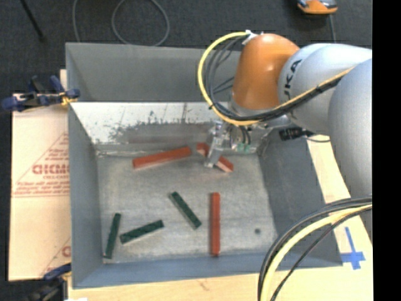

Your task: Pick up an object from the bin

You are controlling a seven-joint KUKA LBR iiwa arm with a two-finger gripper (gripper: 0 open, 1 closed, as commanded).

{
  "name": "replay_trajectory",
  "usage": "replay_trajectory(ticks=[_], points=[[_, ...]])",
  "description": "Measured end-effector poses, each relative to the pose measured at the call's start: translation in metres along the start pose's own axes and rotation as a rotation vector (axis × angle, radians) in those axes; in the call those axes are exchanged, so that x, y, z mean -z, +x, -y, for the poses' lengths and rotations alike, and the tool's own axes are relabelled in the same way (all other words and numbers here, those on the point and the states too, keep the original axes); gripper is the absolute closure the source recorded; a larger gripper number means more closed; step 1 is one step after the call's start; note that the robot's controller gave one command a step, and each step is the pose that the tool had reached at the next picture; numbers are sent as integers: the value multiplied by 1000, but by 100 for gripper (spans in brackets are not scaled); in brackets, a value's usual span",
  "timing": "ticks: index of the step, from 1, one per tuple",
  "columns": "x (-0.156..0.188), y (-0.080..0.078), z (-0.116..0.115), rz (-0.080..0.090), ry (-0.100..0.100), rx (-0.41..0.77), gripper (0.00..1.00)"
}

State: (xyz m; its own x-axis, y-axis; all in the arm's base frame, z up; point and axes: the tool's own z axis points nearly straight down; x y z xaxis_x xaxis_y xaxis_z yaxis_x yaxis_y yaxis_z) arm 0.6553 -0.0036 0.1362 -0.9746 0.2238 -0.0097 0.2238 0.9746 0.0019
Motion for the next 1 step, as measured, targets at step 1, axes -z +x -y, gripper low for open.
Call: replay_trajectory(ticks=[1], points=[[49, -3, 0, 0, -1, 1, 100]])
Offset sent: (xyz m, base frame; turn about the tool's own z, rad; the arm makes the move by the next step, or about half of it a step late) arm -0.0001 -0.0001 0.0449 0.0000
